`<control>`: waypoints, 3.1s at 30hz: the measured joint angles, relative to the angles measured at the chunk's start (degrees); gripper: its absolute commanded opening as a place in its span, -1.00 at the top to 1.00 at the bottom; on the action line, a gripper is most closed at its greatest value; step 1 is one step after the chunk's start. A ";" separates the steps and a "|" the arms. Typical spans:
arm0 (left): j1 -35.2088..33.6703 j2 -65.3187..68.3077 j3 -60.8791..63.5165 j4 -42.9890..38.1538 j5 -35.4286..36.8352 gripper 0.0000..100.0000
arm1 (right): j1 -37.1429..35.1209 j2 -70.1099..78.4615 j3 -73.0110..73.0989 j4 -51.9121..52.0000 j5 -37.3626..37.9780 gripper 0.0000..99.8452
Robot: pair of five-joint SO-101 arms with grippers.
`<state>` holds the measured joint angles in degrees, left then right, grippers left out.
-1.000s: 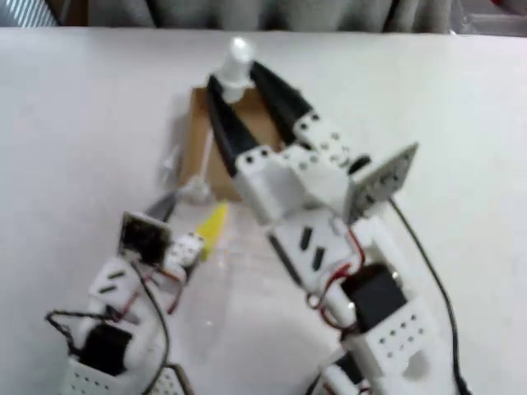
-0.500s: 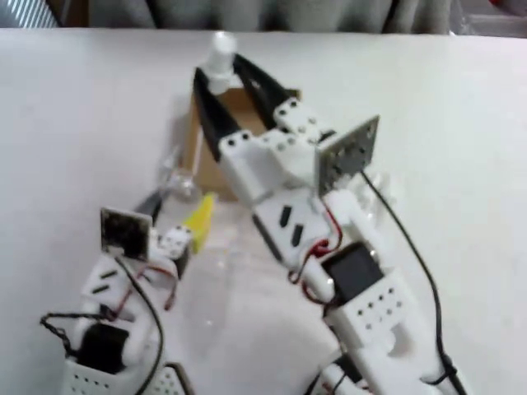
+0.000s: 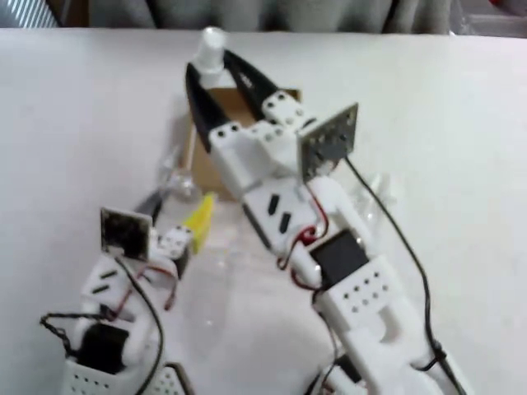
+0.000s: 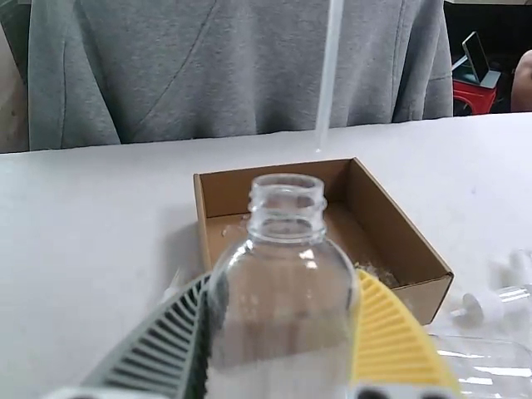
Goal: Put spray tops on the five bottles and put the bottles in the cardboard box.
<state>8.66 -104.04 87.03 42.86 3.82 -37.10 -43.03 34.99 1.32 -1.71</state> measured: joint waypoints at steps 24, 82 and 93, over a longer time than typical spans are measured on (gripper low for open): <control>0.00 0.09 0.00 0.00 0.00 0.96 | -2.46 2.64 0.00 -0.09 0.00 0.97; -0.09 0.09 0.00 0.00 0.00 0.96 | -0.62 3.52 1.23 -0.53 0.00 0.97; 0.00 0.09 0.00 0.00 0.00 0.96 | -4.66 -2.99 10.90 -0.53 0.00 0.97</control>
<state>8.66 -103.96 87.03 42.86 3.82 -41.76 -46.02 45.89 0.79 -1.71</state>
